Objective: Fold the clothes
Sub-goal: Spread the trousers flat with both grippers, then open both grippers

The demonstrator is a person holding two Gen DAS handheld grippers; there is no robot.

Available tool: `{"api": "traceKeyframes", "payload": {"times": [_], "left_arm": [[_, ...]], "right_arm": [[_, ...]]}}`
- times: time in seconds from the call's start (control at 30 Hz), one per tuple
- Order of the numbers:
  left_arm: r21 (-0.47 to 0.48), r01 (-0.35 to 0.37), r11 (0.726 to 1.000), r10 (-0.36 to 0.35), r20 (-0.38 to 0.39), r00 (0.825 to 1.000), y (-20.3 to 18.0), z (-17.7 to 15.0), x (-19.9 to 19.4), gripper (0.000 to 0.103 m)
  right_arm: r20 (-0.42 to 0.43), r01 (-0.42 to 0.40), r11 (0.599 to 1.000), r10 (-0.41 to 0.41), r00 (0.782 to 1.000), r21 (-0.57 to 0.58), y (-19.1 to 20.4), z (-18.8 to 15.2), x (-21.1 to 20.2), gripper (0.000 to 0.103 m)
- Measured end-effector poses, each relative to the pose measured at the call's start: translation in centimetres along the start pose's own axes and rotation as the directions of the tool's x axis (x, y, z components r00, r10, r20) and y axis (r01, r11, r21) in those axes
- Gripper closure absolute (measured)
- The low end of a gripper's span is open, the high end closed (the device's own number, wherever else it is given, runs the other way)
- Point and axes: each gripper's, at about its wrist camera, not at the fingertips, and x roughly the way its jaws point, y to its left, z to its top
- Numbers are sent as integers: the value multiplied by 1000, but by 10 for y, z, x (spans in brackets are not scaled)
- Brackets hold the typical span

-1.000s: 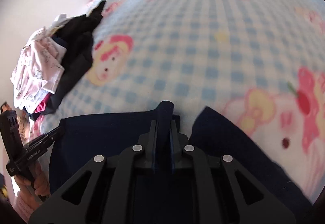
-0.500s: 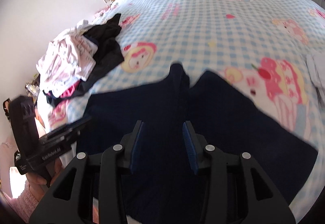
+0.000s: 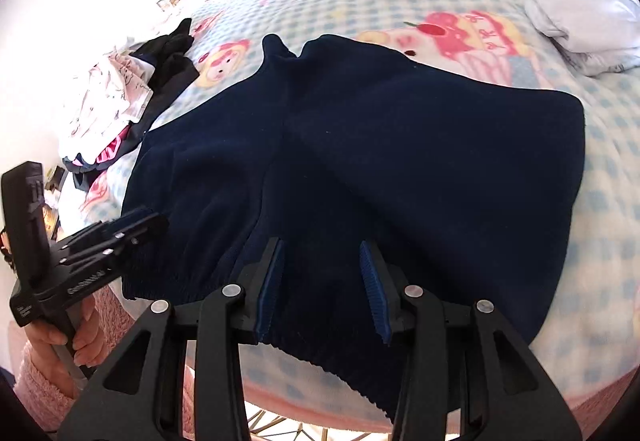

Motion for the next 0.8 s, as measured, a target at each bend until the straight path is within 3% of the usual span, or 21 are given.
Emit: {"api": "traceKeyframes", "payload": {"times": [0.1, 0.23, 0.3, 0.43, 0.53, 0.6, 0.7, 0.8], "left_arm": [[14, 15, 1000, -15, 27, 1000, -15, 8, 1, 57], [39, -41, 998, 40, 28, 999, -31, 36, 22, 56], [19, -23, 1000, 24, -20, 1000, -31, 44, 36, 54], [64, -84, 994, 94, -172, 981, -36, 24, 63, 54], [118, -83, 990, 100, -150, 984, -34, 1, 51, 48], [93, -63, 994, 74, -129, 989, -26, -5, 37, 47], [39, 4, 999, -2, -57, 998, -19, -8, 9, 47], [27, 74, 997, -74, -4, 997, -22, -11, -2, 47]], "right_arm": [[11, 52, 998, -51, 999, -45, 13, -1, -6, 62], [25, 125, 986, -123, 992, -111, 27, -6, -12, 62], [25, 147, 983, -146, 989, -111, 27, -9, -15, 62], [14, 177, 981, -176, 984, -85, 20, -15, -17, 62], [10, 181, 982, -181, 983, -61, 12, -18, -19, 62], [17, 177, 983, -177, 984, -45, 6, -21, -23, 62], [47, 178, 984, -178, 983, 0, -9, -24, -35, 62], [71, 209, 977, -212, 975, 49, -24, -27, -45, 62]]}}
